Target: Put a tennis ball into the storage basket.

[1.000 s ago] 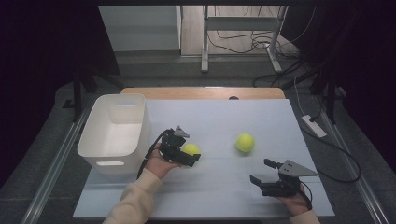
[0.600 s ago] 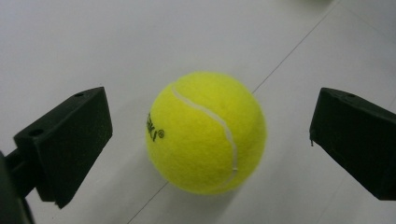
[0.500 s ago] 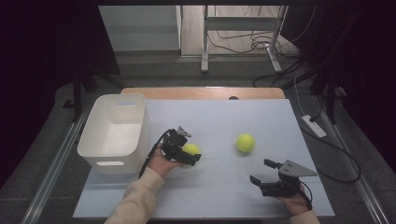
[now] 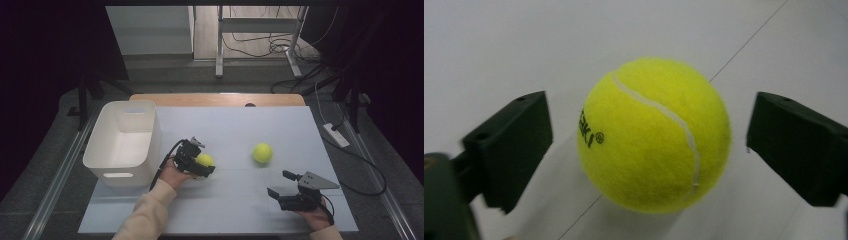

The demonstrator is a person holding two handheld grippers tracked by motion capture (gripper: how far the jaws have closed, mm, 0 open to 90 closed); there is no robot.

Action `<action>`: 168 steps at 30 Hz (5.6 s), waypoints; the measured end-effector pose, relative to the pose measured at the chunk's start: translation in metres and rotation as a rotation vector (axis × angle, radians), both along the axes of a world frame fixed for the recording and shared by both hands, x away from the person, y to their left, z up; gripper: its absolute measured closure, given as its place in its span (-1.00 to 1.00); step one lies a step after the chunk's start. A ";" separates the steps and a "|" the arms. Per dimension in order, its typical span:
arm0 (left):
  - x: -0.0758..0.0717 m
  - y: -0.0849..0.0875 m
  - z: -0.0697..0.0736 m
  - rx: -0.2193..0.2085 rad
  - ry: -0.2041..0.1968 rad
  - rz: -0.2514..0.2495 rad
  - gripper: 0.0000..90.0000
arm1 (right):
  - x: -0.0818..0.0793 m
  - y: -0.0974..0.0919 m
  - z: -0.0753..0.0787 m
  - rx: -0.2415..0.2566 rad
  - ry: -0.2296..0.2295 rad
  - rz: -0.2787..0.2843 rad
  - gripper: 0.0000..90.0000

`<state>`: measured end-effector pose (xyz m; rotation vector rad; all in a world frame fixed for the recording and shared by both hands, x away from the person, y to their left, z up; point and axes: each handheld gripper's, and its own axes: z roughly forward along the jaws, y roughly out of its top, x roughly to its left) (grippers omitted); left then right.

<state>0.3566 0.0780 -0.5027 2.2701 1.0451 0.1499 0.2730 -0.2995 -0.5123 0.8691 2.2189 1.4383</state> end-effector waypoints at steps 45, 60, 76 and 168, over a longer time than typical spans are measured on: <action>-0.021 0.016 0.035 -0.070 -0.142 0.013 -0.38 | 0.000 0.000 0.001 0.005 -0.008 -0.007 -0.73; -0.028 0.023 0.054 -0.110 -0.183 0.005 -0.38 | 0.000 0.000 0.002 0.007 -0.010 -0.008 -0.73; -0.032 0.032 0.070 -0.170 -0.223 0.012 -0.38 | 0.000 0.000 0.002 0.009 -0.009 -0.011 -0.73; -0.030 0.096 0.132 -0.260 -0.404 0.174 -0.38 | 0.000 0.000 0.002 0.011 -0.014 -0.015 -0.73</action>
